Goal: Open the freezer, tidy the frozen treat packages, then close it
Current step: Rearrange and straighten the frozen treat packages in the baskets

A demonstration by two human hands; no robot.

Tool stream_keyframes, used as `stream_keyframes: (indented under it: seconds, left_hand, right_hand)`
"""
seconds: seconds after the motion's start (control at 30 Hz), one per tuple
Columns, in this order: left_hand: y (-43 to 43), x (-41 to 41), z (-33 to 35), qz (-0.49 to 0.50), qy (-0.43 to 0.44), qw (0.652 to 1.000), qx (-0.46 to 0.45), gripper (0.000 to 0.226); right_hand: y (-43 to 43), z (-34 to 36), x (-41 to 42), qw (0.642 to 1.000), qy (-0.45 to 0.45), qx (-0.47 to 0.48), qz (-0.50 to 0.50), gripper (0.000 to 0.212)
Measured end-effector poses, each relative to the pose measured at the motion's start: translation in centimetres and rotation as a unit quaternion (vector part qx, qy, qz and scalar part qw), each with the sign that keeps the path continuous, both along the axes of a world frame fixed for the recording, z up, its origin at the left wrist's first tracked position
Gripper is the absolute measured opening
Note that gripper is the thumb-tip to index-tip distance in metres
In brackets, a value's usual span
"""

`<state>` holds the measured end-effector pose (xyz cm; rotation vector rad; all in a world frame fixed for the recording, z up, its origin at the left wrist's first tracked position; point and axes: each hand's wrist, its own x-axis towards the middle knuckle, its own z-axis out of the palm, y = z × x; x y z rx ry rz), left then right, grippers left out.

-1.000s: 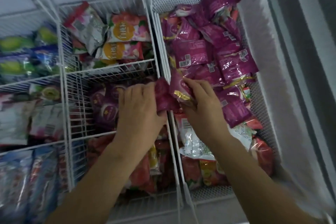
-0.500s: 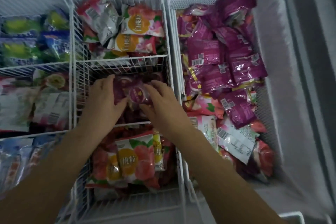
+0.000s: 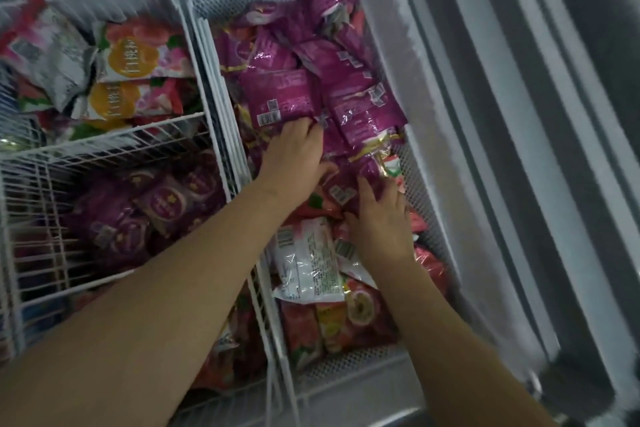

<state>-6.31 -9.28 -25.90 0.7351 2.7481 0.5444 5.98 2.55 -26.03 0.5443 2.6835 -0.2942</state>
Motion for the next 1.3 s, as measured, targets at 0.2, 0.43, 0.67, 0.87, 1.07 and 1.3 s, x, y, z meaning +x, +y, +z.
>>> stream_keyframes:
  seconds: [0.2, 0.43, 0.67, 0.87, 1.07, 1.3]
  left_hand:
    - [0.3, 0.0, -0.3, 0.047, -0.029, 0.997, -0.047, 0.049]
    - [-7.9, 4.7, 5.8, 0.098, 0.055, 0.993, 0.032, 0.063]
    - [-23.2, 5.7, 5.8, 0.28, -0.051, 0.951, -0.117, 0.061]
    - [-26.0, 4.4, 4.6, 0.313, -0.079, 0.933, -0.158, 0.069]
    - [-17.6, 3.6, 6.1, 0.247, 0.005, 0.963, 0.106, 0.032]
    - [-4.7, -4.3, 3.3, -0.023, 0.06, 0.998, -0.009, 0.061]
  right_hand:
    - [-0.6, 2.2, 1.2, 0.999, 0.003, -0.036, 0.034, 0.057]
    - [-2.6, 5.7, 2.1, 0.982, 0.075, -0.17, 0.017, 0.062]
    - [-15.4, 6.8, -2.3, 0.937, 0.111, -0.31, 0.117, 0.068]
    - [-18.8, 6.0, -5.4, 0.949, 0.046, -0.292, 0.104, 0.071]
    - [-7.5, 6.2, -6.1, 0.962, 0.23, -0.147, 0.004, 0.047]
    - [1.1, 2.6, -9.0, 0.988, 0.151, -0.014, -0.006, 0.067]
